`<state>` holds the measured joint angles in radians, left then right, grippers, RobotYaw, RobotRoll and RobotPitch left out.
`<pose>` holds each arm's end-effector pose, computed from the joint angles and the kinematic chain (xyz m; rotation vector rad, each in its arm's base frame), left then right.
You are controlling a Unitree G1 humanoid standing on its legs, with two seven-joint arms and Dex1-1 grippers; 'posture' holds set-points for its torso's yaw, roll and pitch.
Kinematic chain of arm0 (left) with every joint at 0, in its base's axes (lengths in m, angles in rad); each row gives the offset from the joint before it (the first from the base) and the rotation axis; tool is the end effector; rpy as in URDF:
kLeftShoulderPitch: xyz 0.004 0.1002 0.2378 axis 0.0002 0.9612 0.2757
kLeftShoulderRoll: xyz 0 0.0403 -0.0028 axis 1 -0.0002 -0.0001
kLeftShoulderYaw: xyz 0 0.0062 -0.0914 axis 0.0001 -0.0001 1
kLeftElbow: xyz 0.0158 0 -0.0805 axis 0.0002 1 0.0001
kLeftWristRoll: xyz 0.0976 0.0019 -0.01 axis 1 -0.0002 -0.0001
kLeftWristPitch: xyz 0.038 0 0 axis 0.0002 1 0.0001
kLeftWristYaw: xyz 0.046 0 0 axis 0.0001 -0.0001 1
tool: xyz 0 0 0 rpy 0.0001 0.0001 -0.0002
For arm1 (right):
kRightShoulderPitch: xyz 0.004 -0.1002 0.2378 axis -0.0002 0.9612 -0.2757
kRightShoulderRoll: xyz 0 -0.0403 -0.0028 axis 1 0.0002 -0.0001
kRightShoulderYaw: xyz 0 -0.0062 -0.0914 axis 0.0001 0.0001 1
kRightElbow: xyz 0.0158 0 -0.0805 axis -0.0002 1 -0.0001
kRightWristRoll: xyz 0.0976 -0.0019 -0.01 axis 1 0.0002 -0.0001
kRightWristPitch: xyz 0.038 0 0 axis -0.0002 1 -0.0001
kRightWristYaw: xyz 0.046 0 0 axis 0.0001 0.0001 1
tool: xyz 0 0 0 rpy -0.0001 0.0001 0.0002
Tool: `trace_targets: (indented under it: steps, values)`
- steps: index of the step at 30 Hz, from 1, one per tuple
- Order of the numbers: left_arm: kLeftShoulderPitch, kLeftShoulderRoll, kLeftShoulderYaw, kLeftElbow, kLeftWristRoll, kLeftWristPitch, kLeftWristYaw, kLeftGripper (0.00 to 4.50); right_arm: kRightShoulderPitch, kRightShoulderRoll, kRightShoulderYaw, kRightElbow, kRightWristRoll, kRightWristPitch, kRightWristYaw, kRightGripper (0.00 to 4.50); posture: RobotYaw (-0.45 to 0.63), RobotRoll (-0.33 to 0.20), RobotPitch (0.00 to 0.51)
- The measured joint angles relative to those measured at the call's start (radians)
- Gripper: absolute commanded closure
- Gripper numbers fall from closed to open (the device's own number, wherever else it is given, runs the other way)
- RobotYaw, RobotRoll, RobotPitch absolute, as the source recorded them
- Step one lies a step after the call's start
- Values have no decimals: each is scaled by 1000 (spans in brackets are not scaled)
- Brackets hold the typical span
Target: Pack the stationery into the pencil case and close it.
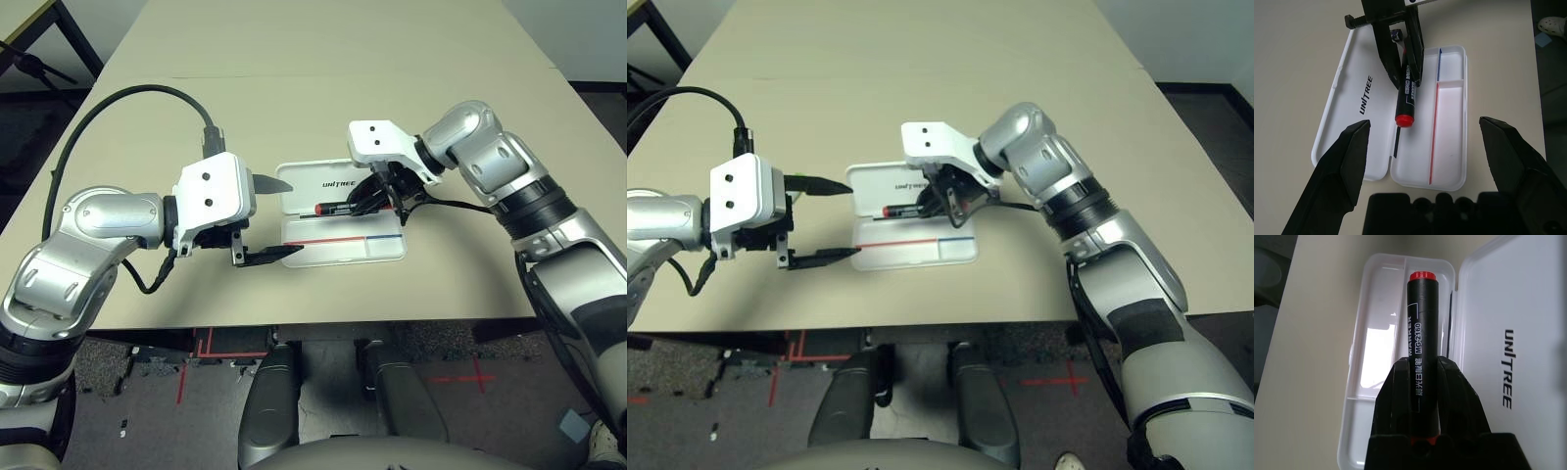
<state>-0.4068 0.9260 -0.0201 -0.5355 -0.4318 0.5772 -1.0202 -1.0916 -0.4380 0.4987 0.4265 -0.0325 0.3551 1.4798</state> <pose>0.2133 0.2035 0.2409 0.6843 0.0674 -1.1825 0.3309 -0.1100 0.2380 -0.8496 0.3986 1.5770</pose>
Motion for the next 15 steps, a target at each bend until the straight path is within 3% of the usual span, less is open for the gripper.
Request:
trace_targets:
  steps: [12, 15]
  values:
    - [19, 2, 0, -4, 0, 5, 13, 0, 33, 95, 2, 111, -41, -39, -46, 3996, 154, 0, 161]
    - [20, 7, 0, -5, 0, 5, 13, 0, 41, 102, 2, 112, -41, -55, -43, 3007, 151, 0, 162]
